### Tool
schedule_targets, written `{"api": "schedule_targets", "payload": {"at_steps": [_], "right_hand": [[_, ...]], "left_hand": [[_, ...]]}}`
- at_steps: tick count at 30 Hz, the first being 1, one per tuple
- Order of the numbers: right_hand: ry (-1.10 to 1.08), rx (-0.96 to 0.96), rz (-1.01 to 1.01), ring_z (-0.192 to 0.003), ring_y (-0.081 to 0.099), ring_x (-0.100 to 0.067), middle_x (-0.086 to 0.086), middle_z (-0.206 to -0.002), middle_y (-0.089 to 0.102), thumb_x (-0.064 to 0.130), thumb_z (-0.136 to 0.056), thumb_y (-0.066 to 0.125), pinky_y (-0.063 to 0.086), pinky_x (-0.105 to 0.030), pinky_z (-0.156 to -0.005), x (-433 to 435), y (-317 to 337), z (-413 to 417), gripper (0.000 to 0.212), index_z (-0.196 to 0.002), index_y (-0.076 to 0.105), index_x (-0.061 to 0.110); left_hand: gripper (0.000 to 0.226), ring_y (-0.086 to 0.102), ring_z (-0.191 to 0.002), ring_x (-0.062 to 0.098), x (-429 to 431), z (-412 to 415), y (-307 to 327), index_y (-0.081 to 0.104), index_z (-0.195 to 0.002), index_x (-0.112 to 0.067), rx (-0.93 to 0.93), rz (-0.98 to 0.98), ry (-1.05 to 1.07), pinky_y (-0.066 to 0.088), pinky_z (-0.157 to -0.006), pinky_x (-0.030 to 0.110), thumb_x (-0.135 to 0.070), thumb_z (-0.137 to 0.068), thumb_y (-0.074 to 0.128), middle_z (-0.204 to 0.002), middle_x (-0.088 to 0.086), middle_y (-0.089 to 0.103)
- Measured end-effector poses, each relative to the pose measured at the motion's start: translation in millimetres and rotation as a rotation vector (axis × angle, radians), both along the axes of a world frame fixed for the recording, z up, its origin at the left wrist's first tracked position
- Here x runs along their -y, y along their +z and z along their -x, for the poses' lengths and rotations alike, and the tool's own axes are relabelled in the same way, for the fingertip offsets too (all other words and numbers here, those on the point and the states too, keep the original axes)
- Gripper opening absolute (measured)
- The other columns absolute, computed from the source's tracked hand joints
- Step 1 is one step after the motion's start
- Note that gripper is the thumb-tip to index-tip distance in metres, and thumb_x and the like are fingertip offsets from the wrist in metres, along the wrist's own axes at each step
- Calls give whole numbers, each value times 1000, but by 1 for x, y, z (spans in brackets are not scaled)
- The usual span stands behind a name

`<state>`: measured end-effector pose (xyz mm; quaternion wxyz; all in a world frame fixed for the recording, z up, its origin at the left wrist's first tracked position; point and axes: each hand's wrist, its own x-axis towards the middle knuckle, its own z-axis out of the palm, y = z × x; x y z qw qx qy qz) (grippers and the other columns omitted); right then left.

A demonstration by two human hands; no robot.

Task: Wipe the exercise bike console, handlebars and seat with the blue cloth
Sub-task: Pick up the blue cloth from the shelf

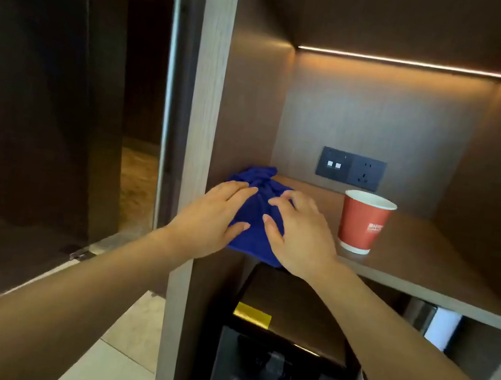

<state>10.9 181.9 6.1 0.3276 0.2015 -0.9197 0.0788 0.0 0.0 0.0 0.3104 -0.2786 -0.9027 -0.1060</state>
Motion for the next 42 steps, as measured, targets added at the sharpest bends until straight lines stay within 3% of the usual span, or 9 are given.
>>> {"api": "schedule_targets", "payload": {"at_steps": [5, 12, 16, 18, 24, 28, 30, 33, 42], "right_hand": [[-12, 109, -113, -125, 44, -20, -3, -143, 43, 43, -97, 34, 42, -33, -95, -5, -21, 30, 47, -136, 42, 18], [137, -94, 22, -81, 56, -13, 7, -95, 57, 46, -85, 52, 39, -25, -57, -5, -16, 28, 24, -93, 59, 25], [131, 112, 142, -116, 49, -19, 0, -130, 50, 54, -88, 41, 47, -35, -86, -1, -1, 49, 49, -123, 52, 21], [94, 366, 132, -138, 29, -21, -4, -152, 30, 49, -95, 35, 33, -40, -108, 0, 3, 61, 56, -142, 34, 18], [124, 284, 137, -112, 52, -19, 0, -125, 52, 51, -89, 48, 47, -39, -89, 1, -2, 60, 46, -124, 52, 21], [108, 448, 233, -133, 36, -20, -1, -146, 38, 55, -87, 49, 35, -42, -106, 3, 6, 62, 60, -136, 42, 21], [68, 520, 163, -133, 36, -23, -2, -149, 36, 48, -91, 46, 32, -45, -108, 6, 6, 61, 56, -139, 39, 21], [93, 457, 173, -105, 53, -21, -5, -120, 54, 39, -91, 53, 45, -41, -92, 11, 9, 54, 31, -114, 56, 18], [182, 197, 216, -94, 53, -13, 8, -105, 54, 24, -82, 69, 43, -26, -78, 42, 6, 7, 24, -101, 55, 25]], "left_hand": [[53, 29, -135, 17, -8, 23, -7, 26, -143, -21, 236, 97, 117, 23, -111, 29, -39, -95, 39, -149, 0, 31], [23, 51, -100, 16, -6, 19, -2, 52, -111, -23, 18, 69, 66, 43, -84, 25, -33, -90, 50, -112, -4, 54], [51, 39, -125, 16, -6, 26, 3, 40, -134, -20, 105, 38, 77, 29, -104, 25, -37, -88, 53, -137, -1, 44], [57, 36, -130, 16, -9, 29, 4, 31, -141, -19, 207, 56, 99, 26, -108, 27, -38, -90, 49, -144, 0, 40], [57, 48, -110, 14, -2, 24, 3, 41, -129, -25, 196, 115, 110, 38, -90, 23, -50, -81, 59, -125, -4, 47], [77, 39, -123, 15, 3, 23, 9, 33, -138, -25, 253, 36, 113, 34, -99, 27, -65, -76, 54, -138, -2, 38], [74, 33, -132, 17, 1, 25, 9, 26, -143, -22, 287, 46, 140, 28, -107, 30, -59, -83, 51, -147, 0, 32], [62, 37, -130, 19, 0, 23, 6, 30, -140, -19, 304, 117, 154, 29, -108, 31, -37, -87, 57, -143, 1, 40], [32, 51, -96, 18, 30, -22, 1, 47, -106, -20, 157, -86, 96, 49, -79, 33, 0, -82, 49, -108, -1, 54]]}}
